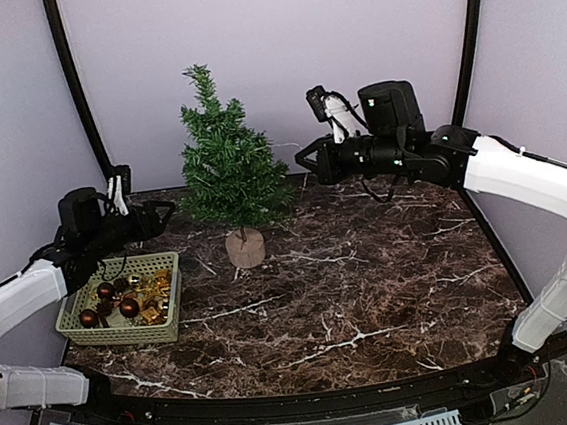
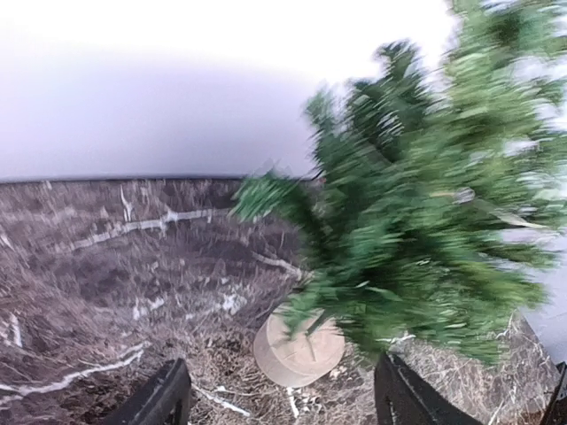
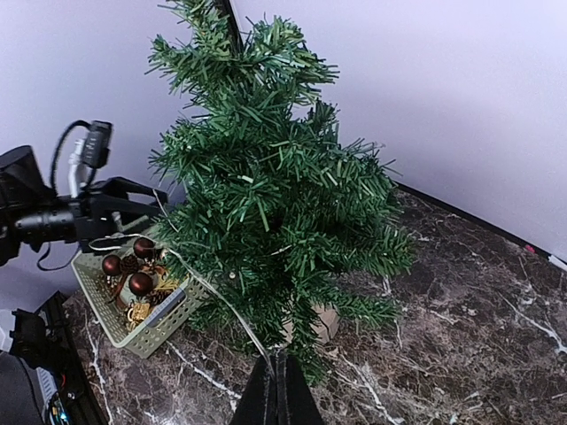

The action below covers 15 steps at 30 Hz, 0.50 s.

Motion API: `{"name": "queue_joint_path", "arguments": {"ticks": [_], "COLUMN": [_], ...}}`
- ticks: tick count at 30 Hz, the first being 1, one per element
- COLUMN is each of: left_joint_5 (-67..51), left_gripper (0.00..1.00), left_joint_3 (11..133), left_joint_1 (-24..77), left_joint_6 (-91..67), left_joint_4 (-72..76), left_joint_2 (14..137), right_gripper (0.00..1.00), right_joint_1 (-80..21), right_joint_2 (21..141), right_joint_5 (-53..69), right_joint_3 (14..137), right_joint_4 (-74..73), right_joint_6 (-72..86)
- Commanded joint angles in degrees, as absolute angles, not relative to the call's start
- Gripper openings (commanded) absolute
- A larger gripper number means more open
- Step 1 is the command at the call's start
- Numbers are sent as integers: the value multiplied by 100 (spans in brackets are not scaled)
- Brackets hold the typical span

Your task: Decorate the small christmas tree

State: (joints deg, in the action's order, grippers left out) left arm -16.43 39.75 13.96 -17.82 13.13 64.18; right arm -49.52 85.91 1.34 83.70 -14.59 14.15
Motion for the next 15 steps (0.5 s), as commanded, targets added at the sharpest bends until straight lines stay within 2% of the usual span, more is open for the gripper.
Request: {"name": "queue_joint_path", "arguments": {"ticks": [1, 5, 11, 15], "left_joint_5": [-812, -882, -861, -917], "left_gripper": [75, 75, 76, 79], "left_joint_3": [3952, 4467, 5723, 6318], "left_joint_1": [2022, 2873, 4358, 4803], "left_joint_6": [-1587, -1355, -327, 406], "left_joint_4": [705, 396, 294, 605], "left_joint_2": [5164, 4976, 5986, 6785], "right_gripper": [0, 0, 0, 0], "right_joint_1": [-4970, -4966, -4904, -4752], "right_joint_2": [8675, 8727, 8509, 8219], "right_joint_5": [18, -50, 316, 732], "right_joint_3": [8544, 8541, 8326, 8043], "right_joint_4": [-1166, -1099, -881, -617], "right_joint_6": [1526, 1564, 1670, 1848]}}
